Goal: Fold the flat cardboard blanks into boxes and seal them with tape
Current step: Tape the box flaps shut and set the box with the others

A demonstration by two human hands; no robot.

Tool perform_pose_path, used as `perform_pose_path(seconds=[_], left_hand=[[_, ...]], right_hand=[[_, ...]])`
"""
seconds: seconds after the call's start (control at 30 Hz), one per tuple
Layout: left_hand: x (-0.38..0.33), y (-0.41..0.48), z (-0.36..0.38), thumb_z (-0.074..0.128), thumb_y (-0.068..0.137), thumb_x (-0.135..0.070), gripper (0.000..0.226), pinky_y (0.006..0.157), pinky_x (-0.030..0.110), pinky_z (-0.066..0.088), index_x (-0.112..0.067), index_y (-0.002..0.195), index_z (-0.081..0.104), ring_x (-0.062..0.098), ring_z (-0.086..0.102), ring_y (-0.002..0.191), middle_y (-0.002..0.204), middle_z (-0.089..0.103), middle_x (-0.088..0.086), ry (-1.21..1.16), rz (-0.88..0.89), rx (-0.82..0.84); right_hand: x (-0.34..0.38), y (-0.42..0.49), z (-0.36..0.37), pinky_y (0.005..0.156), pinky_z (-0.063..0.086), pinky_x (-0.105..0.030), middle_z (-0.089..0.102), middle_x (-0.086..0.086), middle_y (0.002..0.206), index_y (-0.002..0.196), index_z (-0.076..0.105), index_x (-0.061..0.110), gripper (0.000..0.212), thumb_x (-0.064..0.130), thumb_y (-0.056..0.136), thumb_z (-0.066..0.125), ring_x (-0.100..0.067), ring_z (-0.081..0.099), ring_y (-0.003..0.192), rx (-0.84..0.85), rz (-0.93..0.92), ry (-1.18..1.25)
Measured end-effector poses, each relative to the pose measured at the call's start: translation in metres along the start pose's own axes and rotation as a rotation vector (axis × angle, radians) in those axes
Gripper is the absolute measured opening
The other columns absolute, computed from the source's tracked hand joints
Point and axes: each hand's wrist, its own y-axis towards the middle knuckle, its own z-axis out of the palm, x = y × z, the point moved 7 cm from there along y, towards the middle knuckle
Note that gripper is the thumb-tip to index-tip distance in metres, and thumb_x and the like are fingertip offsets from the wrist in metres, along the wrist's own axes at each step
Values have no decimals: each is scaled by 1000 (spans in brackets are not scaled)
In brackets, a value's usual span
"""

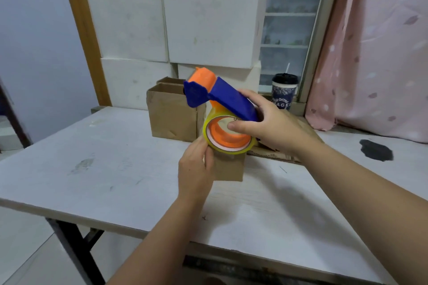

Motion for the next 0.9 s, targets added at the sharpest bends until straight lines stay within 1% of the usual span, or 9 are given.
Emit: perform_pose_path(seconds=[0.1,0.17,0.23,0.37,0.57,0.67,0.7,0.8,0.9], left_hand=[[-4,1,0,46,91,-9,26,89,8,35,-2,105,67,15,57,94,99,69,9,46,104,-21],[-7,0,2,45,89,-11,29,91,19,39,-2,103,68,23,59,98,101,69,9,111,189,-39],[-11,0,2,47,87,-15,27,87,25,43,-6,99,70,24,59,99,99,70,4,208,249,-81],[-20,-3,3,45,94,-21,28,77,28,51,-10,93,71,15,52,98,91,72,2,313,402,-181],[-21,-4,8,40,98,-29,36,71,30,53,-13,95,71,20,59,97,92,72,0,412,420,-152],[-22,-4,9,27,102,-33,49,68,32,53,-12,99,72,25,63,97,96,73,-1,407,412,-131],[-21,-4,9,29,102,-31,47,68,33,54,-12,100,72,24,63,97,98,73,0,413,411,-138],[-20,-5,7,64,87,-14,19,68,31,53,-12,104,72,20,59,94,103,73,0,431,436,-195],[-20,-6,10,73,78,-8,27,67,28,52,-11,105,72,19,59,91,103,72,-1,428,451,-197]], right_hand=[[5,6,-3,83,49,-17,62,19,110,120,49,49,58,36,73,81,-1,61,98,72,13,-168],[9,10,-4,78,46,-7,58,33,105,107,46,61,55,39,71,82,9,59,94,122,8,-231],[11,13,-7,67,44,-3,56,38,101,108,44,62,57,40,71,81,13,58,87,170,26,-265],[4,19,-15,55,45,-10,55,26,110,136,43,42,73,37,73,80,9,59,78,224,85,-300],[6,19,-21,52,45,-11,57,31,100,131,42,51,71,38,71,77,6,60,77,279,112,-364],[5,21,-27,50,44,-11,58,36,92,128,40,54,66,32,77,77,7,59,71,303,145,-396],[5,21,-30,50,44,-10,58,37,92,125,39,56,65,31,78,76,7,59,72,309,151,-408],[2,16,-44,51,45,-11,59,27,104,123,42,57,64,31,77,77,2,61,79,295,183,-417],[-1,12,-49,56,47,-12,58,33,104,118,44,60,64,31,74,80,2,61,88,288,189,-349]])
